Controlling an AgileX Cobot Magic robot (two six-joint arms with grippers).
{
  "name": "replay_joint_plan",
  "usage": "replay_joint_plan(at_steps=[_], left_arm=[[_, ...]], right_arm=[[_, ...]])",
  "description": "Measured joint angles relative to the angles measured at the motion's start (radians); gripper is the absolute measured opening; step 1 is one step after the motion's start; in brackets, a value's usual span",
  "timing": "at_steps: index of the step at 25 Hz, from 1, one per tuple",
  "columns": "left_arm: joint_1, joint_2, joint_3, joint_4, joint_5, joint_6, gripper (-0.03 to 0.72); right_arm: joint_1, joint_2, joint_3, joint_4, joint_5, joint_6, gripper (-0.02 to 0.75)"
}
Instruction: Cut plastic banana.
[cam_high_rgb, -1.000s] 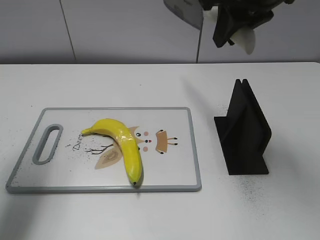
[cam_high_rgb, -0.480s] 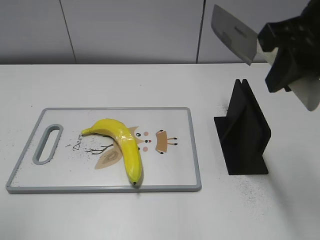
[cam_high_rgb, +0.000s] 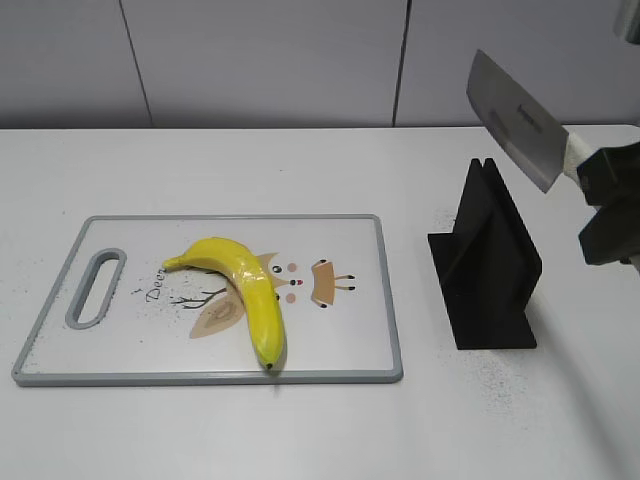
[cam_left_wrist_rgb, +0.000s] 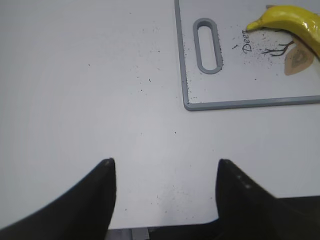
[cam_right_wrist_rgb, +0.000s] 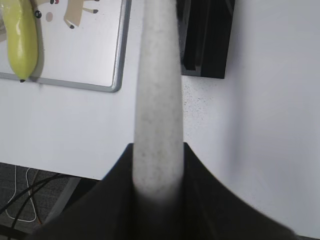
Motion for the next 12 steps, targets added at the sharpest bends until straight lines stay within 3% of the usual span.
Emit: replay_joint_plan(at_steps=[12], left_arm=[[0.0, -0.295, 0.142, 0.0, -0.107, -0.001, 0.586]], right_arm=[[0.0, -0.022, 0.095, -0.042, -0.086, 0.077, 0.161]])
